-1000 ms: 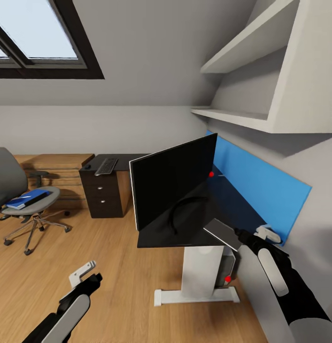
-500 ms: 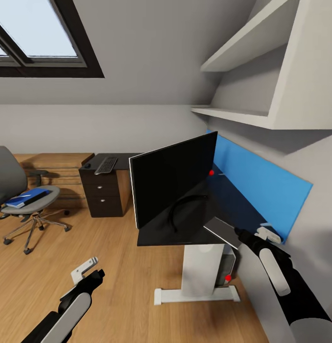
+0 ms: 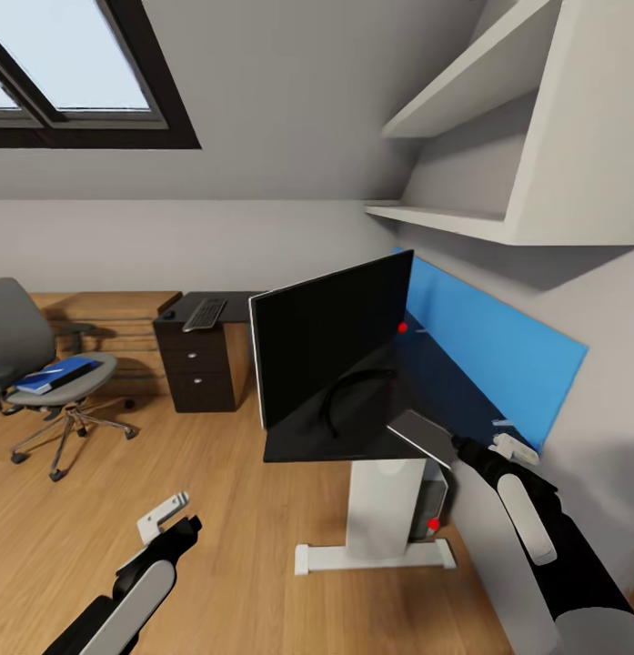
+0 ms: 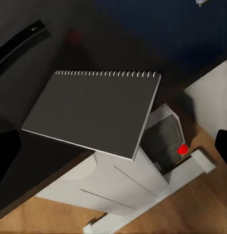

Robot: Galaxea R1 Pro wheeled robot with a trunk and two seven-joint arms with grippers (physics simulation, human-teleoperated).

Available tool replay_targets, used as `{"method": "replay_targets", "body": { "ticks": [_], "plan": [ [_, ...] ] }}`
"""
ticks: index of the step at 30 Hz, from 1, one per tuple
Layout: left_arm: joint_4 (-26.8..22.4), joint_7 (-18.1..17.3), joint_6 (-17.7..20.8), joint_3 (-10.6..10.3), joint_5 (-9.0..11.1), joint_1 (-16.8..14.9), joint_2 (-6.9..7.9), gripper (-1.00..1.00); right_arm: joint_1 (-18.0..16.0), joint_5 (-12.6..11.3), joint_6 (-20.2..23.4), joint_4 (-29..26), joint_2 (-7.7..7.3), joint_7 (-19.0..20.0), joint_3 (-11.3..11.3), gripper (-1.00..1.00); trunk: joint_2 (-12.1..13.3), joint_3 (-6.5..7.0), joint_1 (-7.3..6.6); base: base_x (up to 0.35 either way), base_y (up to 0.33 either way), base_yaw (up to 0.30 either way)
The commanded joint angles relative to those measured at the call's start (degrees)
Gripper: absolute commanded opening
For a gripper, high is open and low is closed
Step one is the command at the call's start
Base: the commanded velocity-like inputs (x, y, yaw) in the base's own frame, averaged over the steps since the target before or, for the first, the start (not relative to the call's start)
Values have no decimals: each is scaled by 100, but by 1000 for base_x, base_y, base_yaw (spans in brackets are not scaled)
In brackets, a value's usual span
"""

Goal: In the bedroom, organize the workspace by keeping the computer under the desk, ensuring the monitor is on the desk, placing the keyboard on the desk next to the monitor, placing the mouse on the desk next to the keyboard, moving the folder from the swivel chair onto the desk next to the mouse, stacking the notebook on top of the folder with the pen on top of the notebook, and positioning the swivel chair next to the desk.

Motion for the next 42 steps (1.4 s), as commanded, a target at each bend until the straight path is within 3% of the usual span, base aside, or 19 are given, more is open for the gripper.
{"method": "replay_targets", "body": {
  "ticks": [1,11,19,35,40,42],
  "plan": [
    [-8,35,28,-11,11,-6,5,100,-3,-59,15,-8,-2,-46,2,100,-4,-6,-3,-314,0,0],
    [-8,37,28,-13,10,-6,5,100,-5,-59,8,-4,2,-46,2,100,-4,-6,-3,-301,0,0],
    [-16,50,28,-22,-12,-6,5,100,-4,-59,7,-4,-5,-41,0,100,-4,-6,-3,-77,0,0],
    [-25,61,24,-49,-15,-6,5,100,-4,-69,22,-4,-6,-18,-209,100,-566,-258,304,-5,0,0],
    [-25,56,26,-50,-8,-6,5,100,-3,-223,39,82,-10,92,-271,100,-566,-258,304,0,0,0],
    [-21,54,27,-54,-5,-6,5,100,-3,-466,61,187,-12,238,-472,100,-566,-258,304,0,0,0]
  ]
}}
